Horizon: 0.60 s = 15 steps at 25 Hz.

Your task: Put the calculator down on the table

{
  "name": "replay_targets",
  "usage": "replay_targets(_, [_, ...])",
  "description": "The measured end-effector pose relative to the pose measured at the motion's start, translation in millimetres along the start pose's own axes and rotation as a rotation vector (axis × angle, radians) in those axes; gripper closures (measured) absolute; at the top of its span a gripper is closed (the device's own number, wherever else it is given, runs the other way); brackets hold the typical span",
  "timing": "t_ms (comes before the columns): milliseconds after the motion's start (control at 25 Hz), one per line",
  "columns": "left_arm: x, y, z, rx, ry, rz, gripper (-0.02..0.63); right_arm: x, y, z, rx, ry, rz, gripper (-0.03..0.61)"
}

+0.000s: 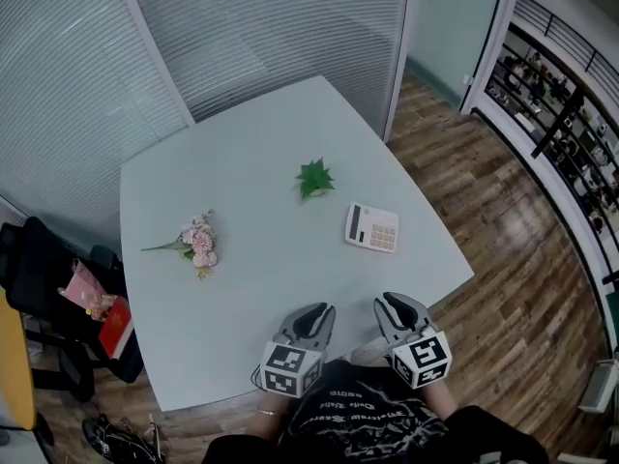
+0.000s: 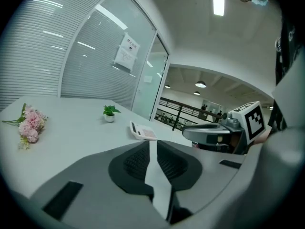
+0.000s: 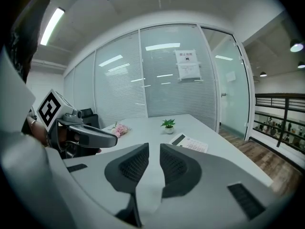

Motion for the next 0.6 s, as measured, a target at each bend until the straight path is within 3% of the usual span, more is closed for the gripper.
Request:
replay_targets(40, [-1,0,1,-0.005,-0.007,-0.008,0.570,0,-1,0,0.000,0.005,0.000,0.518])
replay_targets(120, [-3,1,3,-0.006,-0.016,-0.005,0.591,-1,-3,-1,0.000,0.010,-0.012,0.569])
replay_targets(360, [-4,12,3,0.043,-0.013,0.018,0.593,-2,-7,-1,-0.047,0.010,-0.009,0.571])
replay_targets(600, [-4,10,4,0.019,0.002,0.010,0.594,0,-9,1,-0.069,0.000,-0.017,0.572])
Point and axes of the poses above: the fingertips, and each gripper's own axes: x forward along the fingers, y to its right, z out of its underside, the point moved 9 cm from there along -x, backward along the fingers
